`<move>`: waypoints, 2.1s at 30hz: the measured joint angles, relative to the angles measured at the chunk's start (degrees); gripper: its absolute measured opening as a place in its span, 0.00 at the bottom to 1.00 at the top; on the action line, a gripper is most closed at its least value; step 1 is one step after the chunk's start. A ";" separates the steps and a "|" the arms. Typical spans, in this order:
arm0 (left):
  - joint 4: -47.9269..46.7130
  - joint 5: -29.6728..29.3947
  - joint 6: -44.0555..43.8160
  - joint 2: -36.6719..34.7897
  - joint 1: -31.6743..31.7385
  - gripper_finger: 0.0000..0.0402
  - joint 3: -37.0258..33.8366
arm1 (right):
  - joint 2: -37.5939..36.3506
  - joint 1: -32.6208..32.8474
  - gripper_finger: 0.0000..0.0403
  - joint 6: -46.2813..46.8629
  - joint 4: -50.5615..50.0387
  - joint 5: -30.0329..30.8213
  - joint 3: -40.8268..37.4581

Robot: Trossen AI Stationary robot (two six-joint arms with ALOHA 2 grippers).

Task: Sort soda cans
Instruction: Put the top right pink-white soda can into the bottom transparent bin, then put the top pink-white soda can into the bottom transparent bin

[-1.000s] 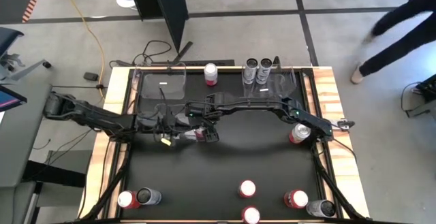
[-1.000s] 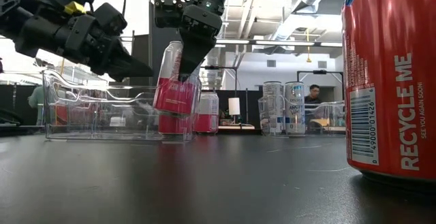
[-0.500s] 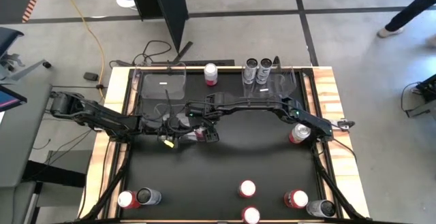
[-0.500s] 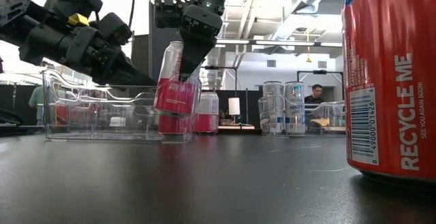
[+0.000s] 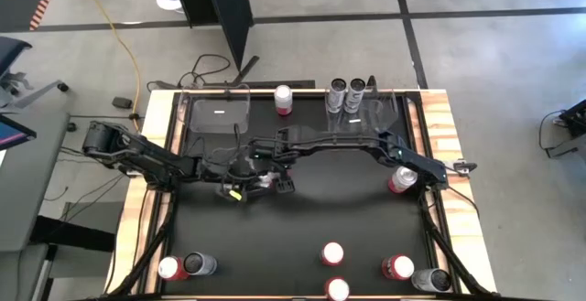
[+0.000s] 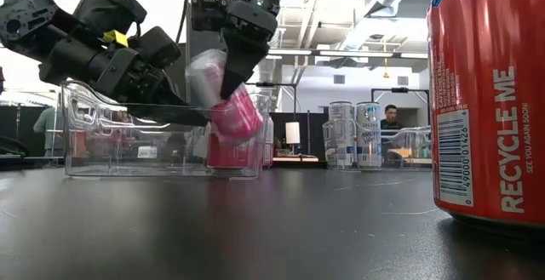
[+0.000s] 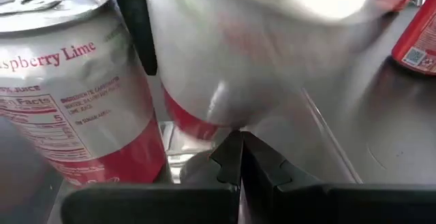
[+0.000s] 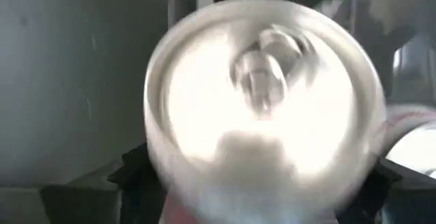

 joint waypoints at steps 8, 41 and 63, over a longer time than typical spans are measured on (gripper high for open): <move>0.73 -0.02 -0.14 0.01 0.04 0.00 0.45 | -0.09 0.41 0.92 0.78 -0.69 -0.24 0.09; -0.64 0.12 -0.63 0.06 0.04 0.00 0.32 | -5.02 0.96 0.89 -0.33 -3.09 3.70 1.21; -10.96 -0.12 -2.55 -10.76 0.01 0.21 0.27 | -9.78 -12.97 0.89 1.02 4.12 6.32 1.21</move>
